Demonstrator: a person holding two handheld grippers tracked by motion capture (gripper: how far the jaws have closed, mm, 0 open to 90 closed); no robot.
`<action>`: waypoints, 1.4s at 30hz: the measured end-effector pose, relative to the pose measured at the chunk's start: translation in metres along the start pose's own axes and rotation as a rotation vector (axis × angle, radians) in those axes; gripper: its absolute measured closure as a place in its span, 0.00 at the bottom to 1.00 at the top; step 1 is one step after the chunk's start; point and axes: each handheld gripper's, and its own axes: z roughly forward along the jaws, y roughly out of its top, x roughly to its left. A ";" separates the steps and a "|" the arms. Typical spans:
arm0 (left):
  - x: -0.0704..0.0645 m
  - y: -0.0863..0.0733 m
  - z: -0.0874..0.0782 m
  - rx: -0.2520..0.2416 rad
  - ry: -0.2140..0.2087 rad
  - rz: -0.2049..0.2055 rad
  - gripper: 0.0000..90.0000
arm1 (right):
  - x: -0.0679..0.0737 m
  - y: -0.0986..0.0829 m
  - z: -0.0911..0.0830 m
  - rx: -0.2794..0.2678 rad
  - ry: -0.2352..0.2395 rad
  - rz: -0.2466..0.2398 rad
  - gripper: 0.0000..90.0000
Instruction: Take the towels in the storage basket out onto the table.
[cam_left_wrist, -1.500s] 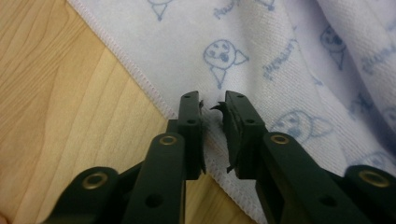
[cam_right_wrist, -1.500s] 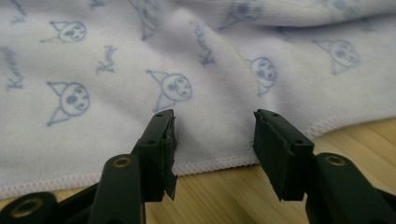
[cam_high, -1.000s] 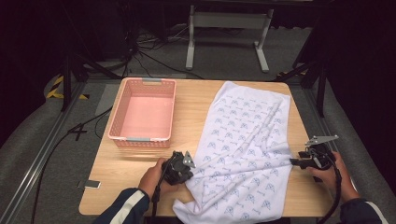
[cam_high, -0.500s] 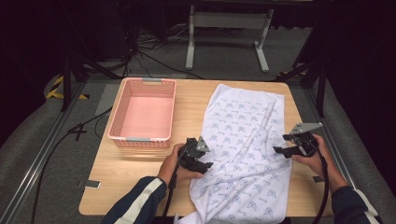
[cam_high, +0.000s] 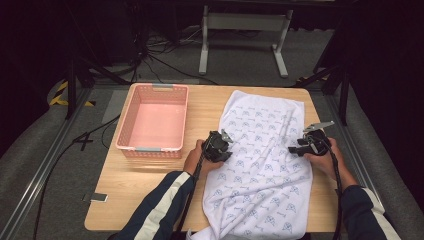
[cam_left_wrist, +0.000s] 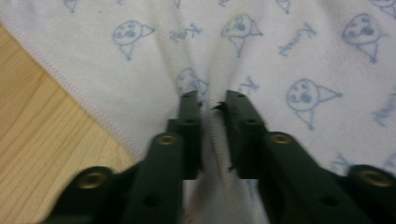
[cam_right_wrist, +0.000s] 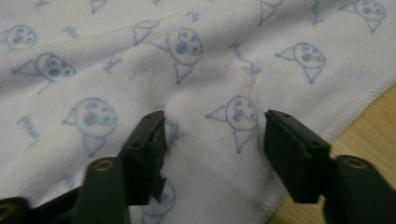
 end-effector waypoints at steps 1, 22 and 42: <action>-0.002 -0.002 -0.003 0.010 -0.001 0.007 0.94 | 0.000 -0.001 -0.001 0.000 -0.001 -0.007 0.57; 0.047 0.049 0.018 -0.081 0.162 -0.197 0.52 | -0.035 0.030 -0.003 -0.083 -0.164 0.044 0.56; 0.035 0.041 0.022 -0.026 -0.092 -0.085 0.77 | -0.026 0.016 -0.005 0.142 0.028 -0.028 0.61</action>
